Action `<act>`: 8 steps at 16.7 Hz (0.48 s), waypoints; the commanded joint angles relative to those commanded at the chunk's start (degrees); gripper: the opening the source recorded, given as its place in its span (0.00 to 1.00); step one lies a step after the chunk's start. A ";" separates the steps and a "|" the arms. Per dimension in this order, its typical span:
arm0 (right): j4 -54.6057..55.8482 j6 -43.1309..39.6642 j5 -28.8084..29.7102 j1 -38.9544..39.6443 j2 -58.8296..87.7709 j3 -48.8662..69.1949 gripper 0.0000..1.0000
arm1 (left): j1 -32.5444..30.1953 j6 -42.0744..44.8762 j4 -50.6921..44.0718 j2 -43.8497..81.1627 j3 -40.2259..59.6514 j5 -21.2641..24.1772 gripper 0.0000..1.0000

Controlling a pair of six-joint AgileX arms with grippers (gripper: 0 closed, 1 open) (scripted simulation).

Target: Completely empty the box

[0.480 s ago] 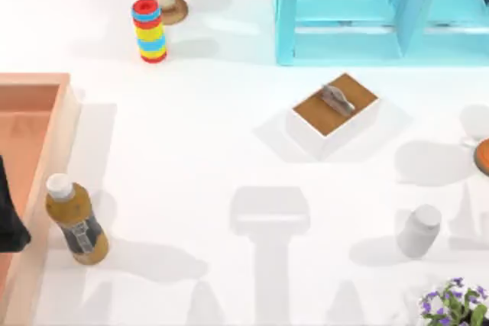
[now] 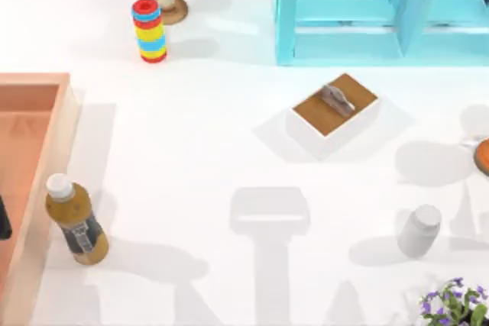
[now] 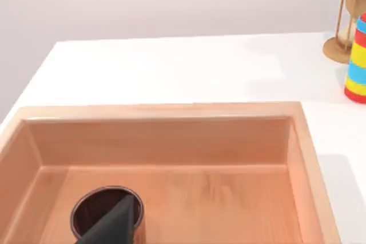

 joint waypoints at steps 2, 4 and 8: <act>0.00 0.00 0.00 0.00 0.00 0.00 1.00 | 1.89 2.06 -7.60 9.17 7.60 0.06 1.00; 0.00 0.00 0.00 0.00 0.00 0.00 1.00 | 3.76 4.13 -15.78 20.32 15.77 0.12 1.00; 0.00 0.00 0.00 0.00 0.00 0.00 1.00 | 7.31 8.04 -32.46 44.51 32.26 0.27 1.00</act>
